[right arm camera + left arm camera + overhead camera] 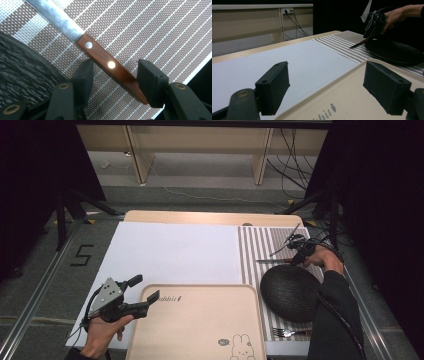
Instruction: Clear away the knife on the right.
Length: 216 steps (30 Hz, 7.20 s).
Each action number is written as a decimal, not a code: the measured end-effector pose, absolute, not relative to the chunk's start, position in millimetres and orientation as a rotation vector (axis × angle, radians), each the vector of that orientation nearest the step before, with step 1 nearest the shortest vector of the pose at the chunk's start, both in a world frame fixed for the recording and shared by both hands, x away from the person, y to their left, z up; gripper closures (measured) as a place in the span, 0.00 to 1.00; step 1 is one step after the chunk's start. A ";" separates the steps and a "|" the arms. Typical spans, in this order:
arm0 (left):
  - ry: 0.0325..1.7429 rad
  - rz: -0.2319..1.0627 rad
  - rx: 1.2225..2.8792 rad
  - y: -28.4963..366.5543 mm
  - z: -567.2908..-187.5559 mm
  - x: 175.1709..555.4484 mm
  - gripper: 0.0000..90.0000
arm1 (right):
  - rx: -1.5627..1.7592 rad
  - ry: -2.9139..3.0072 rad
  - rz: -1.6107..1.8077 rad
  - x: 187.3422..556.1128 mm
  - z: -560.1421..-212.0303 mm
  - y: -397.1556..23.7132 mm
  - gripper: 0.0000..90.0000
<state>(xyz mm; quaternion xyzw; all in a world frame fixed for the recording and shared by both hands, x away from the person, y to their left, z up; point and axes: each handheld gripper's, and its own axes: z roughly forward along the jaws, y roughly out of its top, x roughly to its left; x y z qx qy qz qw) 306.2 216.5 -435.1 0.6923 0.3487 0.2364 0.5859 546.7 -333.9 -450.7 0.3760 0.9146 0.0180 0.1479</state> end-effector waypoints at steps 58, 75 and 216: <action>0.819 0.558 1.620 217.8 -435.1 304.9 0.22 | 0.981 2.704 -0.053 544.1 -450.8 -317.3 0.85; 0.819 0.557 1.616 218.0 -435.9 306.1 0.22 | 1.028 2.634 -0.046 546.9 -448.7 -321.6 0.85; 0.865 0.579 1.593 222.5 -434.8 305.7 0.18 | 1.326 2.647 0.926 260.9 -450.1 -203.9 0.85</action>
